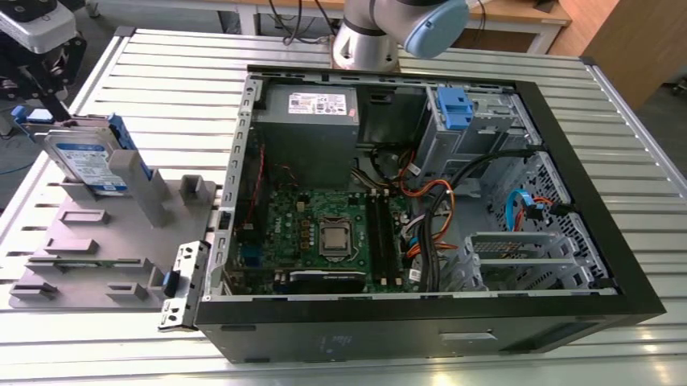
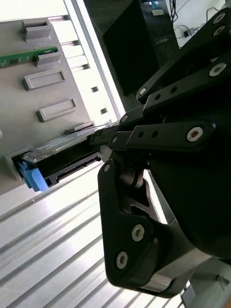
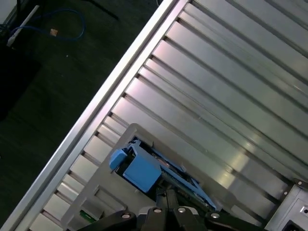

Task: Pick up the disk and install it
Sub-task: 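Pick up the disk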

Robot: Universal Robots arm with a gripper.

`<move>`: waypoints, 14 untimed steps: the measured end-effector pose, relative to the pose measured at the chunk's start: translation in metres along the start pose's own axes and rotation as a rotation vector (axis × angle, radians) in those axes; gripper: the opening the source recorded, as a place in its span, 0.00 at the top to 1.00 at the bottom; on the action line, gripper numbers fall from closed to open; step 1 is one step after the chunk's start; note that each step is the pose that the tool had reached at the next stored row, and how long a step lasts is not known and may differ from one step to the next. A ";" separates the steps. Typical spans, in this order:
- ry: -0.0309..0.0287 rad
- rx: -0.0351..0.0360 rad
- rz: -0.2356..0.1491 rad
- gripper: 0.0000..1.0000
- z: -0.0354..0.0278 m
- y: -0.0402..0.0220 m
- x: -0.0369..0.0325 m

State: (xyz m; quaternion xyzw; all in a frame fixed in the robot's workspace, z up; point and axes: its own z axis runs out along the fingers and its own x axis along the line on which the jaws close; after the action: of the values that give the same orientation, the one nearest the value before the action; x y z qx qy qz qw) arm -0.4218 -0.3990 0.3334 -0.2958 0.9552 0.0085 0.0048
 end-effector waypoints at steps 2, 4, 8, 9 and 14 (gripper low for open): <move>0.0005 -0.0005 -0.034 0.89 0.0000 0.0000 0.0000; 0.0010 -0.0010 -0.070 0.89 0.0000 0.0000 0.0000; 0.0019 -0.0019 -0.137 0.89 0.0000 0.0000 0.0000; 0.0022 -0.0021 -0.154 0.89 0.0000 0.0000 0.0000; 0.0033 -0.0034 -0.238 0.89 0.0001 0.0000 0.0000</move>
State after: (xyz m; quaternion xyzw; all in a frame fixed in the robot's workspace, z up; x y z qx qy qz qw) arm -0.4218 -0.3990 0.3333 -0.4072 0.9133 0.0090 0.0037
